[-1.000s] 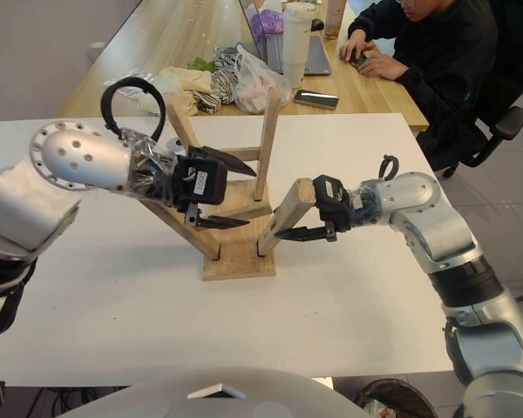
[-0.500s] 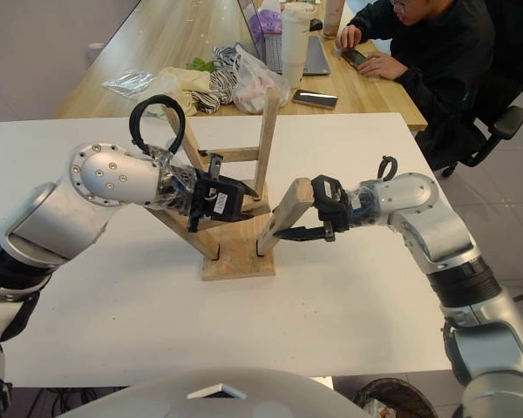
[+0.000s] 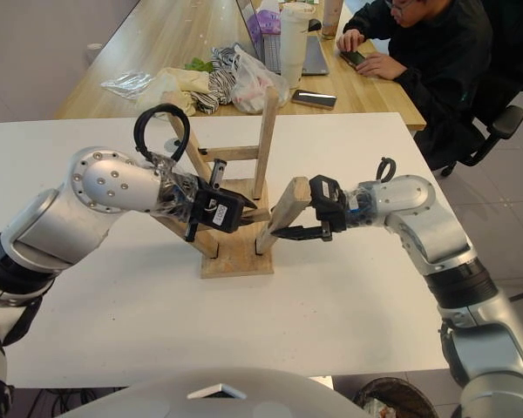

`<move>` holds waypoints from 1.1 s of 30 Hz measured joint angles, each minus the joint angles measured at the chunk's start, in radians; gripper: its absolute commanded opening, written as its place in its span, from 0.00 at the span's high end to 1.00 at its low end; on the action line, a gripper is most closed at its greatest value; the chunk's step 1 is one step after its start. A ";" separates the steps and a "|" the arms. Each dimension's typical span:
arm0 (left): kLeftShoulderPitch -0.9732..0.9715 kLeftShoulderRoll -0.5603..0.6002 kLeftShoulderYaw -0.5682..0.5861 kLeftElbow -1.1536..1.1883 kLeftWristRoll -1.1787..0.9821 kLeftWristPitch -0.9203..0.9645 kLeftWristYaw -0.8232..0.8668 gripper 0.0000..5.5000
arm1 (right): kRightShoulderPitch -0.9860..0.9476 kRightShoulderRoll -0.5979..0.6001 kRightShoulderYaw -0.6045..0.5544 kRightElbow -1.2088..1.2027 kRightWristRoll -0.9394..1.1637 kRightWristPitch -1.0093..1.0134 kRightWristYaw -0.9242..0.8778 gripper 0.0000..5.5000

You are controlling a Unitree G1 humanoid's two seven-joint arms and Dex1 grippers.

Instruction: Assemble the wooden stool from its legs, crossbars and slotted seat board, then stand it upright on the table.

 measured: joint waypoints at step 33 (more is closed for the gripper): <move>-0.009 -0.108 -0.053 0.220 0.125 -0.175 -0.066 0.88 | -0.068 0.045 0.037 -0.053 -0.054 0.161 -0.127 0.64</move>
